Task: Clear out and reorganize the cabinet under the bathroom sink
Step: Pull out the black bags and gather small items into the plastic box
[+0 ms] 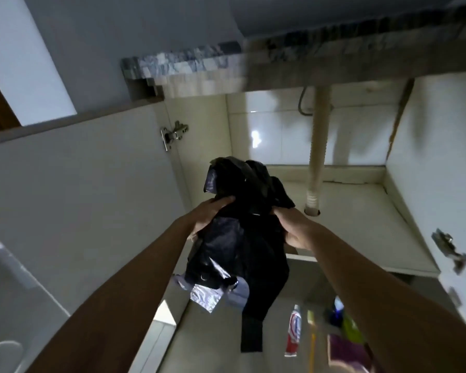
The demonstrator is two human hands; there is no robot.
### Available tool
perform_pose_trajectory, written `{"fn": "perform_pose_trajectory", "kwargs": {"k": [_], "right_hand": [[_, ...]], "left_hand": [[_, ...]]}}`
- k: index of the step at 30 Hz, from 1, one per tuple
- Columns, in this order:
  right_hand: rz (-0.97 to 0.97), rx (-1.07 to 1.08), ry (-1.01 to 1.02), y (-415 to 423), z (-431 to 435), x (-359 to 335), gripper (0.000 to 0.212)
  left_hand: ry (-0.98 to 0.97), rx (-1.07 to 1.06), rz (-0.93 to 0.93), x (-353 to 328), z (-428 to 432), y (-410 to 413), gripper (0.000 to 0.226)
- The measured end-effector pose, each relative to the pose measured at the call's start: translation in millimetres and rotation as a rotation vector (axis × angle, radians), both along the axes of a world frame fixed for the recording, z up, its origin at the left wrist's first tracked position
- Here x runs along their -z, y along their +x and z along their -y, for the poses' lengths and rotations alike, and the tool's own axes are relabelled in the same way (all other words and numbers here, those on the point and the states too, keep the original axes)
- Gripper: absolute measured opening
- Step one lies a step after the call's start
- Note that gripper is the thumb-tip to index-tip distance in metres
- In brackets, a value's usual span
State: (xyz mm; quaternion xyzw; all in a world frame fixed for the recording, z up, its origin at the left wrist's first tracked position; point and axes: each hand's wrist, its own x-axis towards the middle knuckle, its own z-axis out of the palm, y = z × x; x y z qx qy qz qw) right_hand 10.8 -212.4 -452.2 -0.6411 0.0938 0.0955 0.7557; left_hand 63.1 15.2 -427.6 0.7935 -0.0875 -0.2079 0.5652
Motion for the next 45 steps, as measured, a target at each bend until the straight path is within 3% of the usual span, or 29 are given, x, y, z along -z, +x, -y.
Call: {"fn": "perform_pose_trajectory", "kwargs": {"k": [5, 14, 18, 21, 25, 27, 30, 34, 37, 40, 43, 45], "right_hand": [[-0.049, 0.140, -0.018, -14.6, -22.9, 36.6, 0.024], [-0.003, 0.244, -0.102, -77.2, -37.7, 41.8, 0.046], [0.000, 0.267, -0.087, -85.3, -41.5, 44.5, 0.051], [-0.028, 0.252, -0.118, -70.0, -39.1, 74.2, 0.048], [-0.128, 0.248, -0.096, -22.9, -24.7, 143.8, 0.070], [-0.183, 0.216, -0.073, -33.5, -36.9, 155.1, 0.059], [-0.276, 0.171, -0.028, -59.6, -63.6, 153.6, 0.039], [-0.349, 0.172, -0.037, -43.8, -70.8, 198.1, 0.045], [-0.428, 0.181, -0.059, -35.9, -77.5, 225.6, 0.038], [-0.462, 0.208, -0.032, -23.0, -83.7, 254.2, 0.025], [-0.470, 0.219, -0.028, -10.5, -90.2, 278.7, 0.020], [-0.489, 0.181, -0.090, -3.8, -94.5, 293.5, 0.034]], "left_hand": [[-0.007, -0.003, 0.079, 20.0, -1.3, -21.5, 0.057], [0.007, 0.027, 0.176, 5.4, -11.9, -99.3, 0.053], [0.042, -0.038, 0.230, 17.1, -12.9, -95.5, 0.033], [0.099, -0.054, 0.195, 43.1, -14.1, -86.3, 0.064], [0.275, 0.042, -0.032, 60.7, -21.9, -73.6, 0.050], [0.379, 0.050, -0.097, 75.4, -31.1, -64.2, 0.057], [0.384, 0.045, -0.147, 109.6, -36.2, -50.0, 0.047], [0.420, 0.024, -0.036, 158.9, -40.7, -26.7, 0.060], [0.449, -0.006, 0.074, 189.6, -39.9, -9.8, 0.038], [0.418, -0.012, -0.005, 223.0, -28.9, 1.1, 0.014], [0.386, -0.043, -0.039, 259.8, -24.0, 18.0, 0.015], [0.382, -0.069, -0.023, 283.1, -25.2, 30.9, 0.021]]}}
